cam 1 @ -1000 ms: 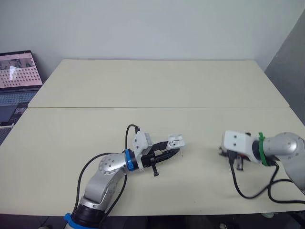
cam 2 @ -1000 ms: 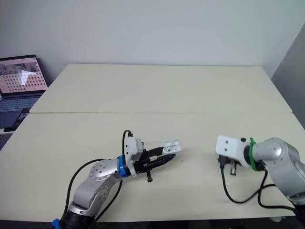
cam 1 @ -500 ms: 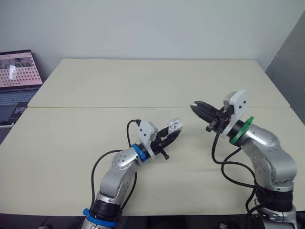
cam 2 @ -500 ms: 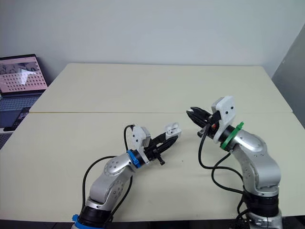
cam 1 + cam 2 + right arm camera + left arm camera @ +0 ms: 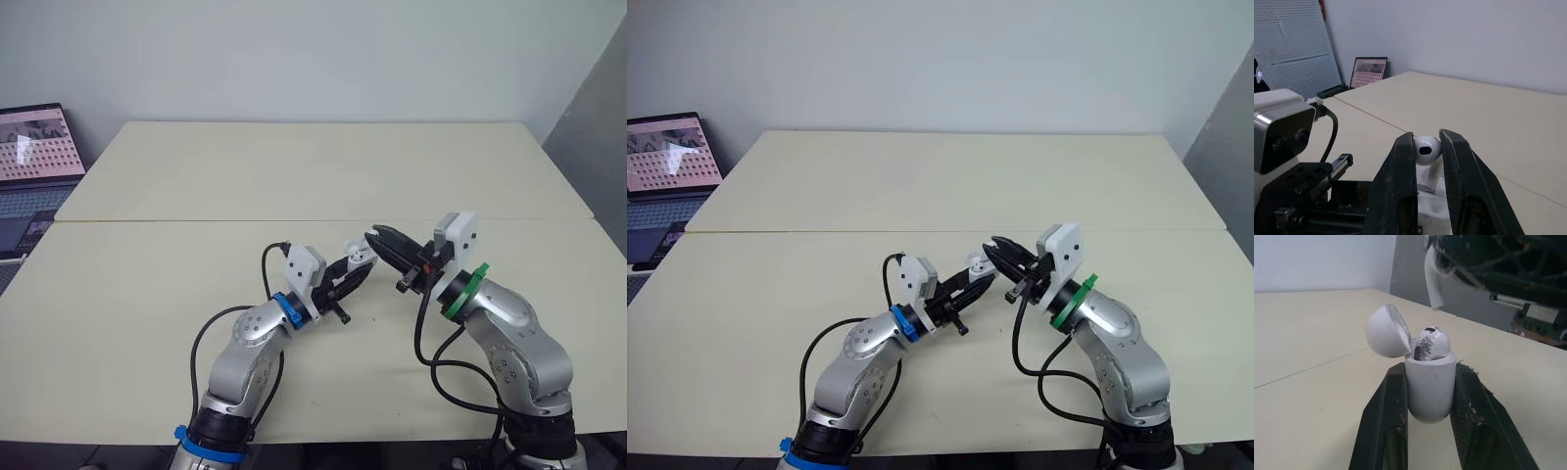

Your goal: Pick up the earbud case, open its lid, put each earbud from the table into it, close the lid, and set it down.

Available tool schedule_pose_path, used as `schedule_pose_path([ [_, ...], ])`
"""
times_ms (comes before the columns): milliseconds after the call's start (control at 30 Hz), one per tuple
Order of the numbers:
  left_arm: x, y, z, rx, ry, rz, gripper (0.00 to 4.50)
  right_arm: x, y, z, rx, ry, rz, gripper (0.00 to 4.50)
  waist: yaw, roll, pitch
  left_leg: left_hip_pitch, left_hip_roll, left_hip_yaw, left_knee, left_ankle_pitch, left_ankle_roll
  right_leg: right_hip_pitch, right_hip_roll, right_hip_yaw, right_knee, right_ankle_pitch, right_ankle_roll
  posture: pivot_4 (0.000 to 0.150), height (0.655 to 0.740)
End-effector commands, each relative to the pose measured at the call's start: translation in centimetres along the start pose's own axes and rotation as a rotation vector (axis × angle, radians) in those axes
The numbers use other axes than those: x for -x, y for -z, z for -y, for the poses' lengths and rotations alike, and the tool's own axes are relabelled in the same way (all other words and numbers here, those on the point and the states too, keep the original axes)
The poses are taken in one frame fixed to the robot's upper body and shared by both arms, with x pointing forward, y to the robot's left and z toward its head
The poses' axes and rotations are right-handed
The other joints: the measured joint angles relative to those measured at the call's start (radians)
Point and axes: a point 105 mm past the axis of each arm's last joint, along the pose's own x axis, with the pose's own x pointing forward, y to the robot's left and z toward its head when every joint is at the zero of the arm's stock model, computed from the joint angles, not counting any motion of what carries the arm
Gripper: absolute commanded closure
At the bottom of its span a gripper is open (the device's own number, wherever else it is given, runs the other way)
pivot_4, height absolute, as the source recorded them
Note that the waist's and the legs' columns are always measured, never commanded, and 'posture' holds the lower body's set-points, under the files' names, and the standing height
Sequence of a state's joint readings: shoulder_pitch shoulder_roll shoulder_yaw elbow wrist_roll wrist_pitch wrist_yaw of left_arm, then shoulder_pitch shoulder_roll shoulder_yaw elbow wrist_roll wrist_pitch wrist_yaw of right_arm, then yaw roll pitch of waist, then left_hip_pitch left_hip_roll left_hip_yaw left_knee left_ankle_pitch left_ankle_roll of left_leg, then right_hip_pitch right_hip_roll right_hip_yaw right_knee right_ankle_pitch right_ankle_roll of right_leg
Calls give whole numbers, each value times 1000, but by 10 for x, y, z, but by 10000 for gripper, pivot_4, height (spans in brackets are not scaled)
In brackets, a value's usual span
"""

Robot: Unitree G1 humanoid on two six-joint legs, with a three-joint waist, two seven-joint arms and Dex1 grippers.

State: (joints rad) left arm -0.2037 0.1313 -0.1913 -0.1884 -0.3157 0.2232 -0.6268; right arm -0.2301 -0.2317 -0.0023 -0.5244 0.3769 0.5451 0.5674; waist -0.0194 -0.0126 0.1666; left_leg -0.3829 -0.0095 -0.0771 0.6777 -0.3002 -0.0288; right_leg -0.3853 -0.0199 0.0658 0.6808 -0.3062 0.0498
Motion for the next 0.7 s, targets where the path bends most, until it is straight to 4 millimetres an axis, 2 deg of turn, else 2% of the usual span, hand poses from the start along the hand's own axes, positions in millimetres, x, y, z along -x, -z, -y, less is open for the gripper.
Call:
schedule_pose_path([
  [33, -2, -15, 6, -6, 30, 76, 37459, 1, -5, -3, 14, -5, 36, 41612, -1, 0, 0, 0, 0, 0, 0, 0, 0, 0, 0, 0, 0, 0, 0, 1500, 7400],
  [400, -2, -18, 9, 1, 48, 92, 37459, 3, 4, 1, 9, 2, 8, 41612, -7, 0, 0, 0, 0, 0, 0, 0, 0, 0, 0, 0, 0, 0, 0, 1500, 7400],
  [700, -2, -19, 10, 2, 55, 96, 37459, 4, 1, 3, 4, 6, 16, 9417, -7, 0, 0, 0, 0, 0, 0, 0, 0, 0, 0, 0, 0, 0, 0, 1500, 7400],
])
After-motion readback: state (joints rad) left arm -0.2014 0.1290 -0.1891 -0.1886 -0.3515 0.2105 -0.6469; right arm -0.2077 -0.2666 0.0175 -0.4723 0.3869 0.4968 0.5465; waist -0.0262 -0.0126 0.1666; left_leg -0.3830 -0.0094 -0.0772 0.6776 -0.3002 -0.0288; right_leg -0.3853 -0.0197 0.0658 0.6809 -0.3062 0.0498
